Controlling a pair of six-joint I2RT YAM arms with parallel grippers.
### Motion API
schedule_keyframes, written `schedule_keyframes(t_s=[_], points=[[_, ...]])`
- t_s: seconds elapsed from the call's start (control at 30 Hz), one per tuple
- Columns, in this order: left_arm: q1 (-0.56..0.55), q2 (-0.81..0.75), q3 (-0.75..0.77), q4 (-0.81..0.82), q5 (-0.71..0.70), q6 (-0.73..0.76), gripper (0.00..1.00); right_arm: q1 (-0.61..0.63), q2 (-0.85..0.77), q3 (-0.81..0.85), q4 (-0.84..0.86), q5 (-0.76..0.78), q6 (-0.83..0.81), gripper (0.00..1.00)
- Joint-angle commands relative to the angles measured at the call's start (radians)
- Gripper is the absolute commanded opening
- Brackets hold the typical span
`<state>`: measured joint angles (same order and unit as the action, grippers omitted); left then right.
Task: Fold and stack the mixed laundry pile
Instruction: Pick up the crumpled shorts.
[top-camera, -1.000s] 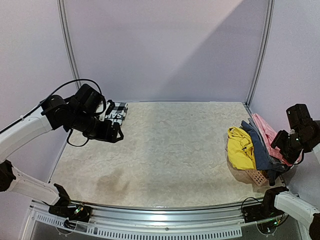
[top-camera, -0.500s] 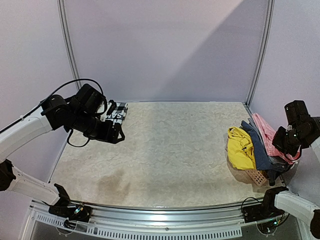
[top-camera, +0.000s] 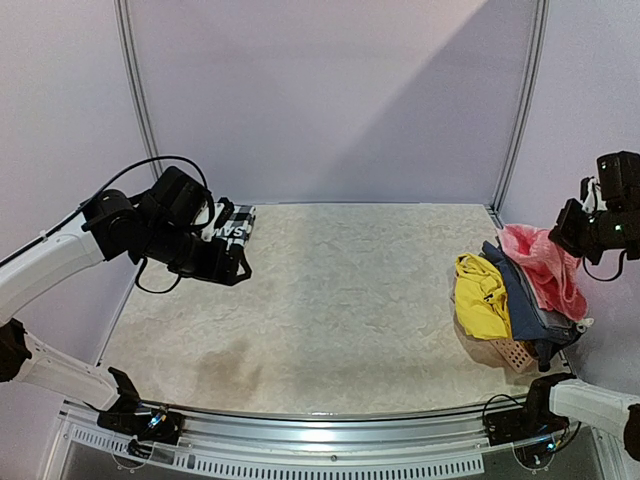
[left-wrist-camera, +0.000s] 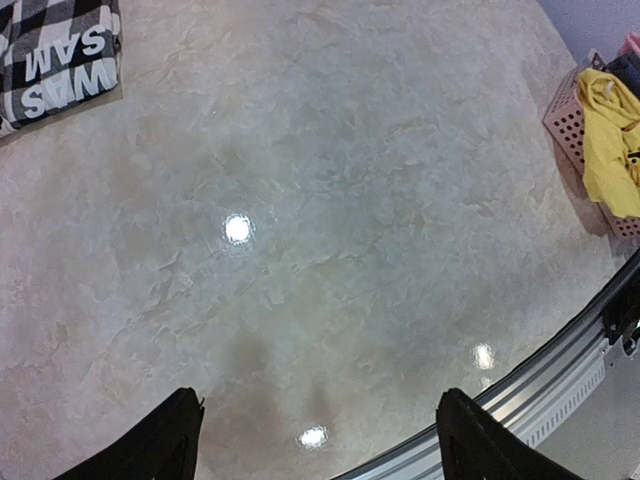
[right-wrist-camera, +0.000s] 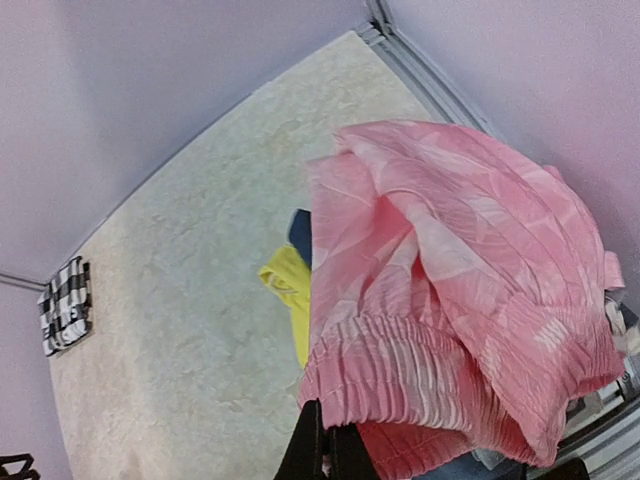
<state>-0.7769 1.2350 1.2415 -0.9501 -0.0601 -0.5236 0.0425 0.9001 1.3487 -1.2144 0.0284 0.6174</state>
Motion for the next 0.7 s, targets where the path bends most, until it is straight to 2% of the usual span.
schedule_keyframes(t_s=[0.0, 0.17, 0.47, 0.67], points=[[-0.018, -0.017, -0.014, 0.032, -0.003, 0.024, 0.82, -0.001, 0.058, 0.122, 0.070, -0.168, -0.038, 0.00], [-0.018, -0.019, -0.014, 0.042, -0.003, 0.038, 0.83, 0.063, 0.142, 0.259, 0.102, -0.221, -0.034, 0.00], [-0.016, -0.021, -0.006, 0.065, -0.003, 0.055, 0.82, 0.371, 0.323, 0.511, 0.137, -0.155, 0.007, 0.00], [-0.015, -0.054, -0.011, 0.083, 0.005, 0.076, 0.83, 0.597, 0.482, 0.774, 0.121, -0.099, 0.019, 0.00]])
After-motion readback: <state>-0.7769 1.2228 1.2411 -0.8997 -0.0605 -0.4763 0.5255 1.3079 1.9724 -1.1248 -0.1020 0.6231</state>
